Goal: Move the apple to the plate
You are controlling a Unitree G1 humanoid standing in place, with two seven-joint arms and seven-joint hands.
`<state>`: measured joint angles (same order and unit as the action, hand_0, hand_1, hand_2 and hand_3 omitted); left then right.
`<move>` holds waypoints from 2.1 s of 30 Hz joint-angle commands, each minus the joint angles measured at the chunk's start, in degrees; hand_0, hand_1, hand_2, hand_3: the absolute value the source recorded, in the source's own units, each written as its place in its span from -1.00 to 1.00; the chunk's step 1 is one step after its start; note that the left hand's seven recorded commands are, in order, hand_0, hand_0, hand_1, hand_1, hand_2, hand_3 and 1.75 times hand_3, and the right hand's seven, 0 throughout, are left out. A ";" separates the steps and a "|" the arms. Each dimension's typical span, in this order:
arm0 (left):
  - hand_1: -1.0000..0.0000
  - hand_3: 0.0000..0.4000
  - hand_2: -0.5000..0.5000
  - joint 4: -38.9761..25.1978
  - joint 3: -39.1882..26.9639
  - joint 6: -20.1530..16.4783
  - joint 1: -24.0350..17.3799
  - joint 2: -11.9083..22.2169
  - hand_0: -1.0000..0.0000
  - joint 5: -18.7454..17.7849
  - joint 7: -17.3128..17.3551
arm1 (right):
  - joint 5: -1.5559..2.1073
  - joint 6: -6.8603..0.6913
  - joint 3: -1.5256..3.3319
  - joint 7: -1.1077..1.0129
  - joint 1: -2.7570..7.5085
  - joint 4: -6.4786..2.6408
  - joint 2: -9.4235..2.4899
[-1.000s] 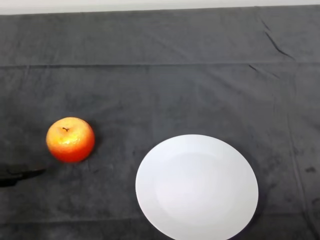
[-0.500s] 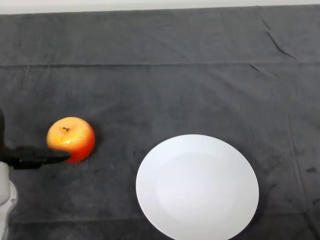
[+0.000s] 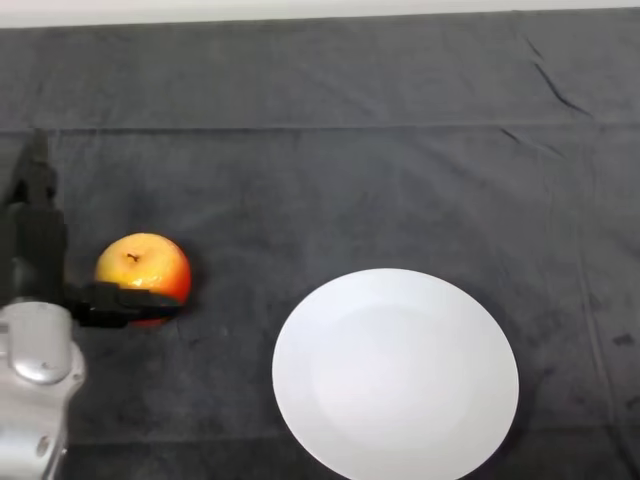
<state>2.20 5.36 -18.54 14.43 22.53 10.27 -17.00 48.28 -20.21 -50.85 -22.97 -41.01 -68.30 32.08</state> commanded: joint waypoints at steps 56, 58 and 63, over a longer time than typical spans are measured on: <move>-1.00 1.00 0.00 -2.73 10.58 -9.84 13.95 -2.27 -1.00 5.21 4.64 | 0.95 0.29 -0.98 0.18 0.42 0.61 0.45; -1.00 1.00 0.00 -2.55 11.53 -9.86 14.78 -2.88 -1.00 5.48 4.39 | 0.95 0.29 -0.98 0.18 0.42 0.59 0.46; -1.00 1.00 0.00 -1.77 14.25 -9.87 16.95 -4.56 -1.00 5.90 3.81 | 0.96 0.29 -0.99 0.16 0.40 0.54 0.48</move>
<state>2.25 19.47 -28.07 28.69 18.33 14.84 -12.65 48.28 -20.22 -50.85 -22.95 -41.01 -68.30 32.08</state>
